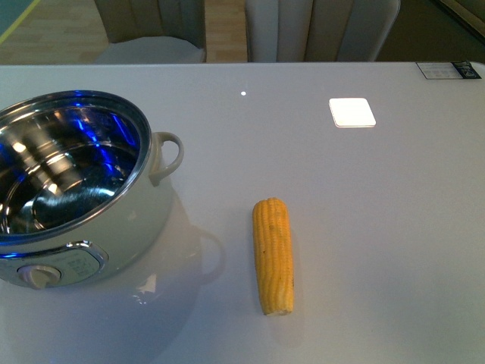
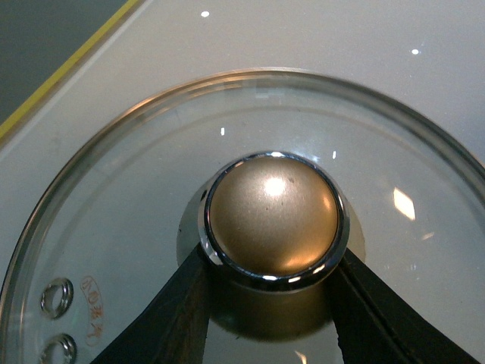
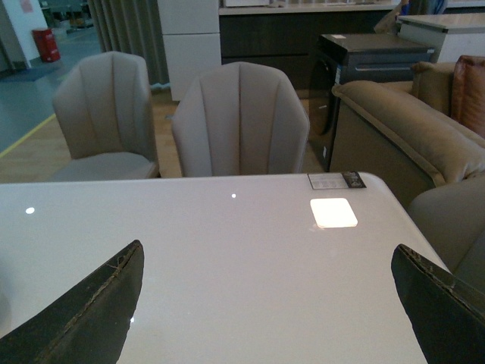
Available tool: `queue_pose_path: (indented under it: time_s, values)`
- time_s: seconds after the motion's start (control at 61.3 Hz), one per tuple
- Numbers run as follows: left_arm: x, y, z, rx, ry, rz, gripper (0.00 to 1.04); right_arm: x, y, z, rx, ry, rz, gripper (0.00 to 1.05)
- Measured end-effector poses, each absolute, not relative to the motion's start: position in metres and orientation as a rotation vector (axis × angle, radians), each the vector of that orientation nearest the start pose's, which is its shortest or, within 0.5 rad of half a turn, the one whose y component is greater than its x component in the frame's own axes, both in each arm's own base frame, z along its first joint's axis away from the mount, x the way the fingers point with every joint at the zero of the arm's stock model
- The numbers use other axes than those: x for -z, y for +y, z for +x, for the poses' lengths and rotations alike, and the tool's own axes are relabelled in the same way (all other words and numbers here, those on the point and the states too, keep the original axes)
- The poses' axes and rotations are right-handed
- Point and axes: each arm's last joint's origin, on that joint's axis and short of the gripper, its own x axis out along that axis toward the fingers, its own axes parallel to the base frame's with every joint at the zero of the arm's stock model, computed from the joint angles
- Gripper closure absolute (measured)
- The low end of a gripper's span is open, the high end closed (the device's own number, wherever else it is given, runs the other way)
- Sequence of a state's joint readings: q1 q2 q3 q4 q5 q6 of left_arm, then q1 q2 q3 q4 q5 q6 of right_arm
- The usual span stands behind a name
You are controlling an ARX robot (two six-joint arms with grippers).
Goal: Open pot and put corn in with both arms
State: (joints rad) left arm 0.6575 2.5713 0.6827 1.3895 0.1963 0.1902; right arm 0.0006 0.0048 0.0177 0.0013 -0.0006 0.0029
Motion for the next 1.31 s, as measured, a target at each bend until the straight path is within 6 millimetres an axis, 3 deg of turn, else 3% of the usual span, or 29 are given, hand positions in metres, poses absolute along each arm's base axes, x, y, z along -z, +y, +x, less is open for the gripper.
queue_pose_path:
  time_s: [0.196,0.228,0.375,0.522,0.587,0.702,0.751,0.783,0.946,1.175,1.305]
  values:
    - [0.054,0.190,0.255,-0.407,0.470,-0.014,1.02,-0.169,0.000,0.097,-0.001,-0.014,0.003,0.09]
    - [0.054,0.190,0.256,-0.406,0.467,-0.015,1.01,-0.169,0.000,0.097,-0.001,-0.014,0.003,0.09]
    - [0.054,0.191,0.257,-0.408,0.462,-0.013,0.81,-0.169,0.000,0.097,-0.001,-0.014,0.003,0.09]
    - [0.054,0.191,0.258,-0.404,0.460,-0.014,0.48,-0.169,0.000,0.097,-0.001,-0.014,0.003,0.09]
    - [0.053,0.191,0.258,-0.400,0.459,-0.014,0.41,-0.169,0.000,0.097,-0.001,-0.014,0.003,0.09]
    - [0.045,0.191,0.256,-0.397,0.445,-0.022,0.18,-0.169,0.000,0.097,-0.001,-0.014,0.003,0.09]
    - [0.028,0.189,0.251,-0.393,0.427,-0.060,0.10,-0.169,0.000,0.097,-0.001,-0.015,0.003,0.09]
    - [0.007,0.187,0.249,-0.392,0.392,-0.079,0.05,-0.169,0.000,0.097,-0.001,-0.014,0.003,0.09]
    - [-0.090,0.196,0.251,-0.428,0.164,-0.085,0.07,-0.169,0.000,0.097,0.000,-0.014,0.003,0.09]
    - [-0.156,0.173,0.228,-0.415,0.096,-0.161,0.07,-0.169,0.000,0.097,-0.001,-0.014,0.003,0.09]
    - [-0.192,0.145,0.204,-0.390,0.060,-0.202,0.07,-0.169,0.000,0.097,-0.001,-0.014,0.002,0.09]
